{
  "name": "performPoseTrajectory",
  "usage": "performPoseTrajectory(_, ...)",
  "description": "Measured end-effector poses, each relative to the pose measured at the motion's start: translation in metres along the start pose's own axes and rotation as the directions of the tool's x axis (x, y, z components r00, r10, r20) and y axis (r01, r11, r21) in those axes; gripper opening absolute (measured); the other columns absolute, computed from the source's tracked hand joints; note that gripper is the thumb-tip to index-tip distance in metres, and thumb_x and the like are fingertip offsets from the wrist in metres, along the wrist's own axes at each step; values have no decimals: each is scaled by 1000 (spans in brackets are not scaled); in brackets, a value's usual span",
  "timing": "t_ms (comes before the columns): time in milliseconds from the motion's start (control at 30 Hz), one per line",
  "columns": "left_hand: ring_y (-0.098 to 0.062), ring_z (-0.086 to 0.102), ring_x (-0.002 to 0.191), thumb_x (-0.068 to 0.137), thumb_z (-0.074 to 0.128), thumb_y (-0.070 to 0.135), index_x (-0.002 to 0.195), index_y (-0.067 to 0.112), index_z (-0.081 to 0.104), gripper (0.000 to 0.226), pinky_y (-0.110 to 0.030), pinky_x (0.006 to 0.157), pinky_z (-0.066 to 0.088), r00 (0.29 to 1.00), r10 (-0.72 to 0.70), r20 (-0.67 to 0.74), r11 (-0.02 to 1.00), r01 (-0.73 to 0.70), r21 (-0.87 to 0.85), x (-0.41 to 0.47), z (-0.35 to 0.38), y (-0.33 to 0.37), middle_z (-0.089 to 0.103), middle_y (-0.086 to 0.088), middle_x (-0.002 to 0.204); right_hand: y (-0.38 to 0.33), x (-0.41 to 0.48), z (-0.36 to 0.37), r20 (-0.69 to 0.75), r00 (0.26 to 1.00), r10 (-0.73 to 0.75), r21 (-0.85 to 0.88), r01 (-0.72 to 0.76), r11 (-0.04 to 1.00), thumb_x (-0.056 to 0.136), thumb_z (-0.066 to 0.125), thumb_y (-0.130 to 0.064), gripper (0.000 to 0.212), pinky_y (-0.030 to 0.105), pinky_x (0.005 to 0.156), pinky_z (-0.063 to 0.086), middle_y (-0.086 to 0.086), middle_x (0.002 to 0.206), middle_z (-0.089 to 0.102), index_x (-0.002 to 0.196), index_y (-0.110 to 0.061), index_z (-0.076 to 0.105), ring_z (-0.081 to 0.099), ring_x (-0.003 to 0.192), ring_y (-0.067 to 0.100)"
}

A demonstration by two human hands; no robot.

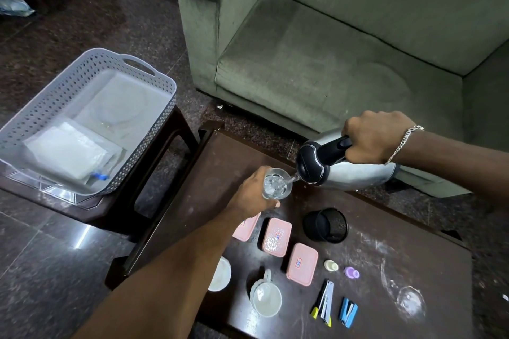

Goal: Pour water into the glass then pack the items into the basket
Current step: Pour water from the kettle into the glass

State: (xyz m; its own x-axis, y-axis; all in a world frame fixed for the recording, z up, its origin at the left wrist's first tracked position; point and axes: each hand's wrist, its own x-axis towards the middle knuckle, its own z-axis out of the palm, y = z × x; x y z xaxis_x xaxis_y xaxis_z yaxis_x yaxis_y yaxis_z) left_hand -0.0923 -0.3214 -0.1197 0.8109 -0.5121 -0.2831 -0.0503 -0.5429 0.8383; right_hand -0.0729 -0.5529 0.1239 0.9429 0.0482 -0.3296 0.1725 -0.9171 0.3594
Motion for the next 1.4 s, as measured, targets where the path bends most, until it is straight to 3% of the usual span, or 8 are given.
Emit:
performPoseTrajectory(233,-17,60,112,62,93,29,133,30,44,86,-29,94,49,1000,-1,2,1000,1,-3,0,0,-1,62,6,127,-1,1,-1,15,1000,3,-24,-3,1000,62,42,-51,50,31,62,42,7,89,70,96,-26,69,71,83,34)
performPoseTrajectory(667,-20,61,115,62,93,33,133,31,42,87,-38,98,52,1000,-3,8,1000,3,16,1,0,-2,63,5,129,-1,0,3,17,1000,13,36,-13,999,62,42,-49,51,31,63,46,8,92,70,98,-26,69,70,84,35)
performPoseTrajectory(767,-21,61,116,62,93,34,134,31,41,88,-38,98,52,1000,0,19,1000,0,21,3,0,-3,62,4,129,1,-1,6,51,998,32,65,-36,997,60,41,-48,49,31,62,44,7,79,62,94,-25,68,69,82,36)
performPoseTrajectory(833,-21,61,117,61,93,34,135,31,41,90,-38,99,51,1000,-1,24,1000,0,20,3,-1,-4,62,4,130,4,-3,9,107,993,55,107,-66,992,58,42,-45,42,31,61,45,2,67,48,84,-23,65,66,76,36)
performPoseTrajectory(933,-20,59,123,58,94,37,140,31,39,100,-39,103,50,999,-8,31,1000,8,16,4,-5,-5,59,4,138,12,-6,19,166,985,57,192,-89,977,53,43,-39,24,28,58,44,-2,62,47,67,-23,54,58,65,32)
performPoseTrajectory(1067,-19,54,133,56,95,40,146,32,34,110,-43,109,48,998,-10,56,999,8,35,4,-17,-7,52,1,150,26,-11,36,188,979,79,316,-137,939,47,50,-31,24,27,51,48,-1,57,56,66,-19,60,61,59,29)
performPoseTrajectory(1233,-18,48,141,53,94,50,150,36,27,119,-42,116,41,999,0,52,999,-3,41,3,-34,-4,45,0,156,43,-23,45,203,971,127,476,-211,854,46,69,-20,12,38,49,53,2,48,61,57,-22,63,62,54,25)
performPoseTrajectory(1400,-15,47,141,55,89,60,150,40,24,118,-40,117,41,998,49,27,996,-51,74,2,-59,7,42,3,158,51,-42,30,153,977,150,574,-212,791,50,76,-14,17,34,48,47,0,44,57,57,-27,68,59,53,24)
